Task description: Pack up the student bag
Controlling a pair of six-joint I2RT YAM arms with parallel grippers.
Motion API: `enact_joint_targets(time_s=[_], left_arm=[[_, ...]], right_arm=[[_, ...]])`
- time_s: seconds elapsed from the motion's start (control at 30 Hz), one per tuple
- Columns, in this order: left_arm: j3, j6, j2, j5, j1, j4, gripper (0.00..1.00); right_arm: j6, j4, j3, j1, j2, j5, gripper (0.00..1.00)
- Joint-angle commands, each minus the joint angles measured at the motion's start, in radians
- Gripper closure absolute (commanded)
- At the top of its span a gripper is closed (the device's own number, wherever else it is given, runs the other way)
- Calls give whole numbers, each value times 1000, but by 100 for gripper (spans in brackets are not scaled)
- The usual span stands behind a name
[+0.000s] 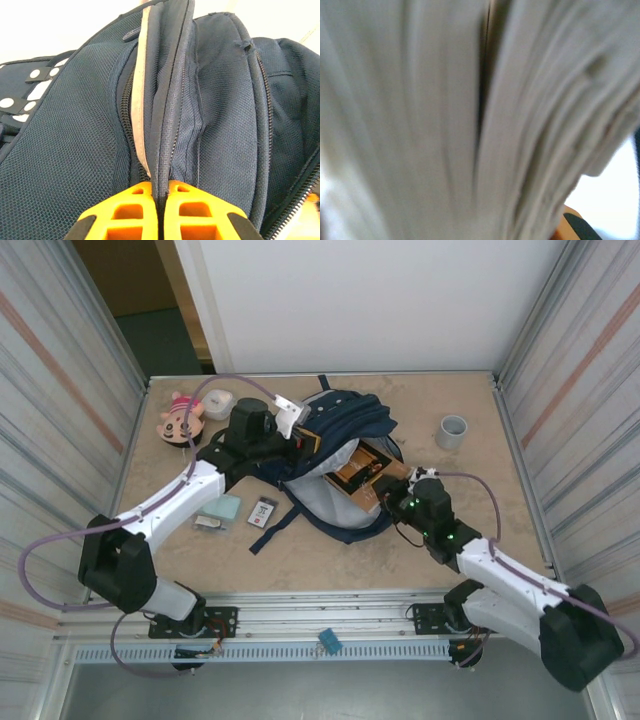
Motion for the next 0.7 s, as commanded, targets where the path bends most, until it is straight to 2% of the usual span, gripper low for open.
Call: enact_joint_targets(time_s=[0.0,0.13,0.3,0.47,0.67], left_arm=[[68,-31,-14,96,13,162,100],[74,-36,-9,112,17,171,100],[87,-40,-3,126,22,183,100],[98,-36,1,131,26,178,100],[99,-31,0,145,26,175,100]], right_arm=[[27,297,43,17,107,84,100],[38,406,99,28,272,101,100],[8,422,201,61,427,155,100],[45,525,275,64,597,138,100],[86,523,368,73,763,174,100]])
